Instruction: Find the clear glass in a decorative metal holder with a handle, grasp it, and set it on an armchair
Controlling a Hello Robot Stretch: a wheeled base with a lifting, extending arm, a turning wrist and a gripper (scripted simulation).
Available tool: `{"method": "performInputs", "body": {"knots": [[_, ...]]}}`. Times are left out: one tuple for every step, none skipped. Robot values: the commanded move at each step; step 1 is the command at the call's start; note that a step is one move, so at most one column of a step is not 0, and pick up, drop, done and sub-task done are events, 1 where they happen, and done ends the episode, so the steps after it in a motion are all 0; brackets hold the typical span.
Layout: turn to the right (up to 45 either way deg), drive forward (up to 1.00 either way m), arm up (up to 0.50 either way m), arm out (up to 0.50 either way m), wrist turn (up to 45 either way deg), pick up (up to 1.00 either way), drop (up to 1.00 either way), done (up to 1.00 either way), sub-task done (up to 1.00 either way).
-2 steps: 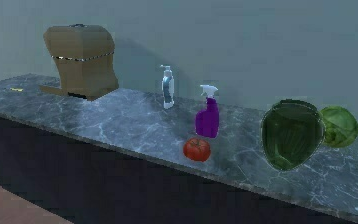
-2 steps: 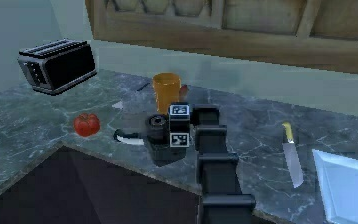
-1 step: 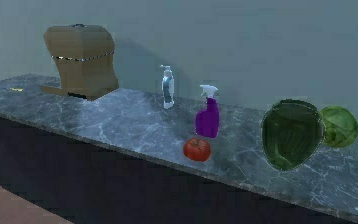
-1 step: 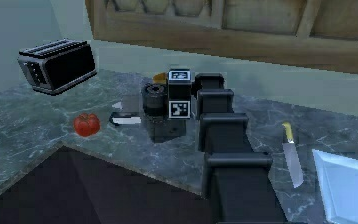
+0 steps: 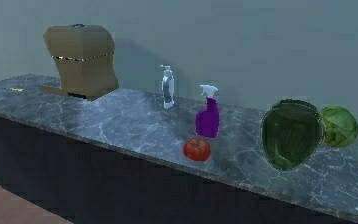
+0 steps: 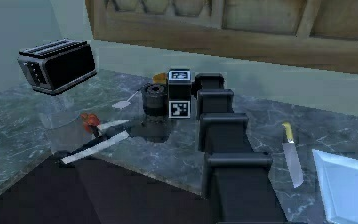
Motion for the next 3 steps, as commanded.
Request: {"method": "performInputs", "body": {"knots": [[0.0,0.00,0.00,0.00,-45.0,0.00,0.00,0.00,0.00],[0.0,0.00,0.00,0.00,-12.0,0.00,0.00,0.00,0.00],[0.0,0.00,0.00,-0.16,0.0,0.00,0.00,0.00,0.00]]}}
